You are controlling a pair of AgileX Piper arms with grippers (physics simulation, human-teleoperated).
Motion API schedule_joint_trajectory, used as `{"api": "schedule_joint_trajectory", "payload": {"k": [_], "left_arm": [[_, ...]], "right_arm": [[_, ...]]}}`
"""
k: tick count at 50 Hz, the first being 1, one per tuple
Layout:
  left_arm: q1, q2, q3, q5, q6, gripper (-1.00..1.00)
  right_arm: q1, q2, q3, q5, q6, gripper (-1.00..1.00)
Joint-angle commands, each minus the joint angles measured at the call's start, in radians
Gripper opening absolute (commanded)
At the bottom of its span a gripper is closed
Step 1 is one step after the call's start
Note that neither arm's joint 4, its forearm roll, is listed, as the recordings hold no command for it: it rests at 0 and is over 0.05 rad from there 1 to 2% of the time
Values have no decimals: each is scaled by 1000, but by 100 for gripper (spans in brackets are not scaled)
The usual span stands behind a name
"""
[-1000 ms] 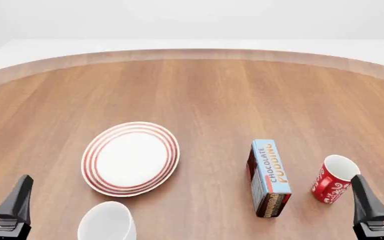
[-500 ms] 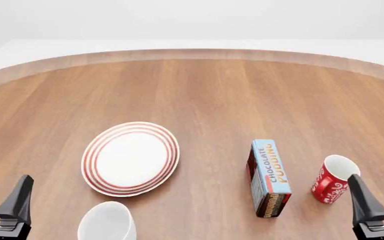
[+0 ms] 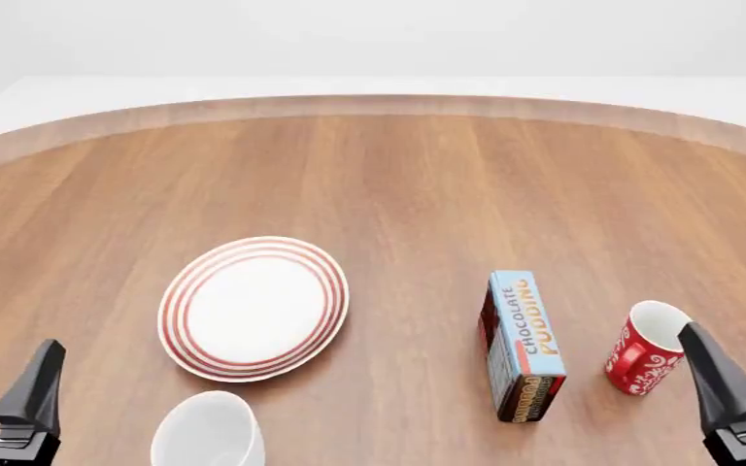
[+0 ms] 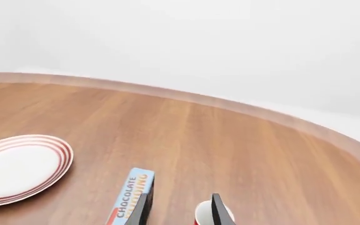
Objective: Pick up the white mug and put it on the plate, and put the chocolate pudding to the right of the plate.
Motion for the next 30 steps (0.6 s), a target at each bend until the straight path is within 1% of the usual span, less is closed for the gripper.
{"api": "schedule_joint_trajectory", "payload": {"k": [1,6,7,10,17,21,22,28,30], "left_arm": [[0,0,0,0,0,100],[0,0,0,0,0,100],[0,0,0,0,0,100],[0,0,0,0,0,100],[0,0,0,0,0,100],[0,0,0,0,0,100],[0,0,0,0,0,100],[0,0,0,0,0,100],[0,0,0,0,0,100]], "right_arm": [[58,80,-66,10,-50,100],[77,117,-85,5,-64,100],[83,126,-86,4,-74,100],[100,139,-104,16,-82,100],[114,143,-163,94,-101,100],[131,161,-185,112,-109,100],[137,167,-192,116,-120,100],[152,196,-226,135,-115,100],[154,207,-245,152,-102,100]]}}
